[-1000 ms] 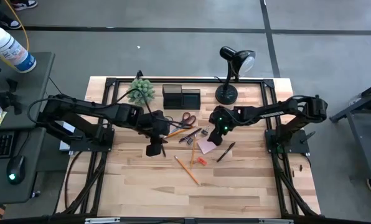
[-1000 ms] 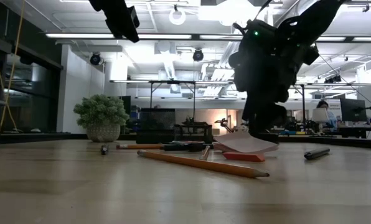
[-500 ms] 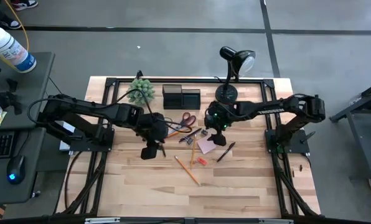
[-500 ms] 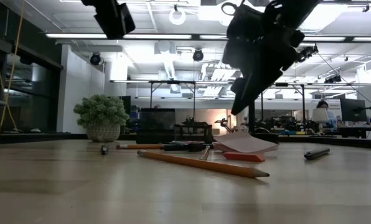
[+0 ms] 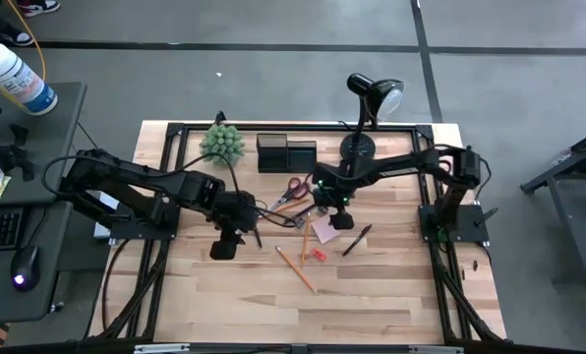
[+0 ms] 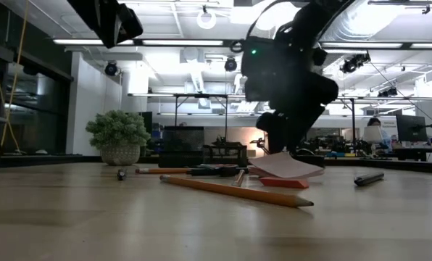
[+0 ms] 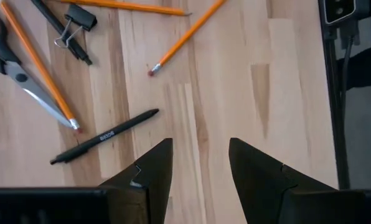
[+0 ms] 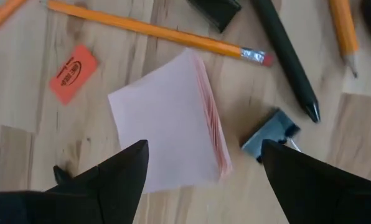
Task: Pick and place office supplies into organizer
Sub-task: Put the pink sticky notes into the black desk organizer
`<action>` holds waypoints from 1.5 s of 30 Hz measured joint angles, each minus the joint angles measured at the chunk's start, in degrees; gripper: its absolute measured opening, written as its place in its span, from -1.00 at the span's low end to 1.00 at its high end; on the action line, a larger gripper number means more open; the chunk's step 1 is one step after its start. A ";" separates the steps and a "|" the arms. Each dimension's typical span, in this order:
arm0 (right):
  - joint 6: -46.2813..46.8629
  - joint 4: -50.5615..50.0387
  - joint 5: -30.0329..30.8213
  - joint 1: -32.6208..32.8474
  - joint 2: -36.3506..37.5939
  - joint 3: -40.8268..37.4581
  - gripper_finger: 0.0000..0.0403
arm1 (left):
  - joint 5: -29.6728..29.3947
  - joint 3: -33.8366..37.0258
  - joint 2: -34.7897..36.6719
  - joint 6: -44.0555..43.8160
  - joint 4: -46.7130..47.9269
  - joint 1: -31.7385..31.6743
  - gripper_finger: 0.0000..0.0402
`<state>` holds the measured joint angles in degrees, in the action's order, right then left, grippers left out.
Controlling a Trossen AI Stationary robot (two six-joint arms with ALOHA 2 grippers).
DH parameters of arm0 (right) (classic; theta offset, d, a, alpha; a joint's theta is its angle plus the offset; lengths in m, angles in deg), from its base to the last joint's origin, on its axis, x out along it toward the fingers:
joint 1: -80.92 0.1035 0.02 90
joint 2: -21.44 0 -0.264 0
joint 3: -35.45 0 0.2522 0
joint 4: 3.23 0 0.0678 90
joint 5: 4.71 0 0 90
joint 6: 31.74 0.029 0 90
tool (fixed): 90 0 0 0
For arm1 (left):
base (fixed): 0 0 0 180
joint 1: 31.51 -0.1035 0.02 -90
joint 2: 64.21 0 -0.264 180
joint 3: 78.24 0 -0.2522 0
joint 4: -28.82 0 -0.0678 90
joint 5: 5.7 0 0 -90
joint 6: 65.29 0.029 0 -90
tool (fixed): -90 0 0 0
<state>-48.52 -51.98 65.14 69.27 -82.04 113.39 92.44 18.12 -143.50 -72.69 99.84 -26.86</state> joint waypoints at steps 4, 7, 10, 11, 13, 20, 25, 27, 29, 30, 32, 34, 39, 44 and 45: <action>-0.80 -0.13 -2.49 0.04 -1.30 1.98 0.51 | -0.05 0.00 0.53 1.33 0.25 -0.13 -0.27; -1.75 -0.35 -2.95 0.04 -1.64 2.49 0.51 | -0.33 -0.02 1.50 2.07 0.38 -0.11 -0.27; -2.61 -0.33 -3.17 0.04 -1.62 2.52 0.51 | -1.32 -0.02 3.39 2.58 0.64 -0.11 -0.28; -3.13 -0.62 -3.17 0.04 -1.63 2.52 0.51 | -1.89 -0.02 4.22 2.56 0.86 -0.11 -0.29; -4.53 -0.71 -3.09 0.04 -1.64 2.52 0.51 | -3.41 -0.02 5.65 2.47 0.99 -0.11 -0.32; -6.21 -0.38 -4.34 0.19 -1.92 2.52 0.51 | -5.42 -0.02 8.09 1.72 -2.24 -0.11 -0.44; -6.26 -0.41 -4.31 0.19 -4.25 2.47 0.51 | -5.61 -0.02 7.90 2.07 -2.33 -0.11 -0.47; -6.28 -0.28 -4.36 0.19 -4.69 2.47 0.51 | -6.10 -0.02 7.87 2.07 -2.32 -0.11 -0.47; -6.34 -0.15 -4.70 0.19 -5.23 2.50 0.51 | -6.27 -0.02 7.87 2.07 -2.27 -0.12 -0.47; -6.35 -0.15 -4.95 0.19 -5.30 2.50 0.51 | -6.27 -0.02 7.87 2.07 -2.26 -0.13 -0.47; -6.32 -0.37 -5.51 0.19 -5.52 2.50 0.51 | -6.27 -0.01 7.87 2.09 -2.22 -0.11 -0.47; -5.99 -0.62 -5.88 0.19 -5.59 2.50 0.51 | -6.27 -0.02 7.87 2.14 -2.21 -0.11 -0.47; -5.81 -0.78 -5.88 0.19 -5.59 2.50 0.41 | -6.70 -0.02 7.87 1.97 -2.18 -0.11 -0.47; -5.76 -0.78 -6.17 0.19 -5.59 2.50 0.14 | -7.38 -0.02 7.87 1.64 -1.66 -0.11 -0.47; -5.64 -0.76 -6.41 0.19 -5.59 2.50 0.07 | -7.38 -0.02 7.87 1.62 -1.66 -0.11 -0.47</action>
<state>-54.17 -52.74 58.73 69.46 -87.64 115.88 85.06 18.09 -135.63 -71.07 98.18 -26.97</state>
